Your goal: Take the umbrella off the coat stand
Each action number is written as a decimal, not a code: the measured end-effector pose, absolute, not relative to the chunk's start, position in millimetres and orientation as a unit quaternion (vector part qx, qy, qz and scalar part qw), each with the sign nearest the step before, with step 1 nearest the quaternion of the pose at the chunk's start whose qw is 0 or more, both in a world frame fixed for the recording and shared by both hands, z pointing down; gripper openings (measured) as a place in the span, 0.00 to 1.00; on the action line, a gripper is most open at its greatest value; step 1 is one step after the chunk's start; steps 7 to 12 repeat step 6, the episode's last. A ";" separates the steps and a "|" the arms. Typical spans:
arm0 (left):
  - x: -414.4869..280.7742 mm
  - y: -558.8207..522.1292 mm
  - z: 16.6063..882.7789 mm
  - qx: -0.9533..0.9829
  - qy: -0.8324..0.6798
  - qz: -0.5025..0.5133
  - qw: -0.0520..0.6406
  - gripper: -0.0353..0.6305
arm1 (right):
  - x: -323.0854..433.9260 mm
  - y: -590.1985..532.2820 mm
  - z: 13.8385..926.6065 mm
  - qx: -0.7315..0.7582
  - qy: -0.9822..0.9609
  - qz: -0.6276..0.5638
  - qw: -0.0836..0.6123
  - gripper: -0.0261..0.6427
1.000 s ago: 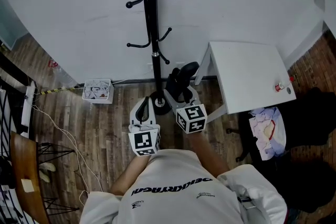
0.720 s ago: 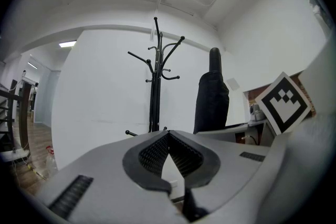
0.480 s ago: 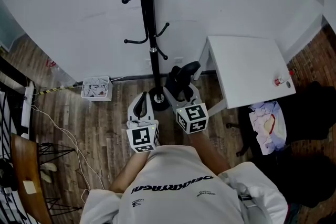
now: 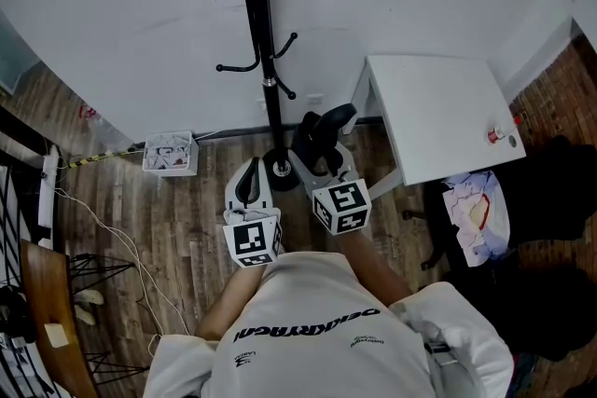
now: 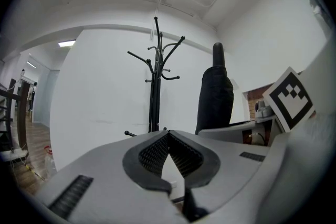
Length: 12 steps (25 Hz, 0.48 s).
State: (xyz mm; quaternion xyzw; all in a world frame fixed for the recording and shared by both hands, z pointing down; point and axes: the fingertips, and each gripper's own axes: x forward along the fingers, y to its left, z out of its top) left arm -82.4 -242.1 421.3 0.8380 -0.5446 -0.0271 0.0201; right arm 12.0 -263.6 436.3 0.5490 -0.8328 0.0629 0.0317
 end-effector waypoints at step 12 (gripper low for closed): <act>-82.8 -244.9 422.5 0.838 -0.544 -0.028 0.021 0.05 | 14.5 -265.4 435.6 0.551 -0.832 0.062 0.028 0.43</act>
